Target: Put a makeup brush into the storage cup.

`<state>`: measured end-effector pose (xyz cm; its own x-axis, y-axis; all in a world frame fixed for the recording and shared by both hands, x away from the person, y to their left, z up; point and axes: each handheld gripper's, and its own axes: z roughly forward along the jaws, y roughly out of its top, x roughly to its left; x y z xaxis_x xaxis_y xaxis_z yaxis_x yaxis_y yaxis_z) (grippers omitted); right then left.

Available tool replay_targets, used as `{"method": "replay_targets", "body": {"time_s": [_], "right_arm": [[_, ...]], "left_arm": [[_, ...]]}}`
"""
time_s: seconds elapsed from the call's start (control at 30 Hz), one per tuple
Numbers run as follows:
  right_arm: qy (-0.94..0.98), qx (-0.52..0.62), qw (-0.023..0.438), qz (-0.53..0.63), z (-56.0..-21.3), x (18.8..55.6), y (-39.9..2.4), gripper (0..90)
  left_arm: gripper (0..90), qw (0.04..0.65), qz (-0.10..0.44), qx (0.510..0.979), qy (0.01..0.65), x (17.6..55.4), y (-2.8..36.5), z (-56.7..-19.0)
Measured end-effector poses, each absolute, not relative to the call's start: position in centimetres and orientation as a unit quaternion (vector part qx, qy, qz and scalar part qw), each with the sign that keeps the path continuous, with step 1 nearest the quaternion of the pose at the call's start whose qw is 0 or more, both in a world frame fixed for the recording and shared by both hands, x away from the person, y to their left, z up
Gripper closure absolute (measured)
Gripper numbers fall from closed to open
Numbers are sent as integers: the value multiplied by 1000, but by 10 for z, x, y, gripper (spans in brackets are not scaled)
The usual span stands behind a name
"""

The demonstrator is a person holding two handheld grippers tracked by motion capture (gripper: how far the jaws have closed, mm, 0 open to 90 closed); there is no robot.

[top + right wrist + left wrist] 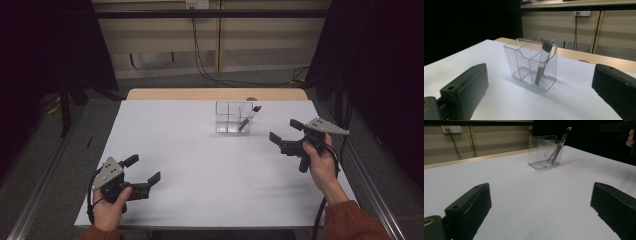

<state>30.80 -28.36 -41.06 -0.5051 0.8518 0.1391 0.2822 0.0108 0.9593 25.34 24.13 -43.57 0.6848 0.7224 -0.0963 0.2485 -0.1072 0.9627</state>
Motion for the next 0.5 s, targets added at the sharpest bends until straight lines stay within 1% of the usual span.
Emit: {"method": "replay_targets", "body": {"time_s": [0.13,0.5], "right_arm": [[673,420,256,553,-412,295,-279,0],[665,428,260,554,-429,266,-291,5]], "left_arm": [[34,574,210,717,335,252,242,-435],[34,573,211,717,336,252,242,-435]]}}
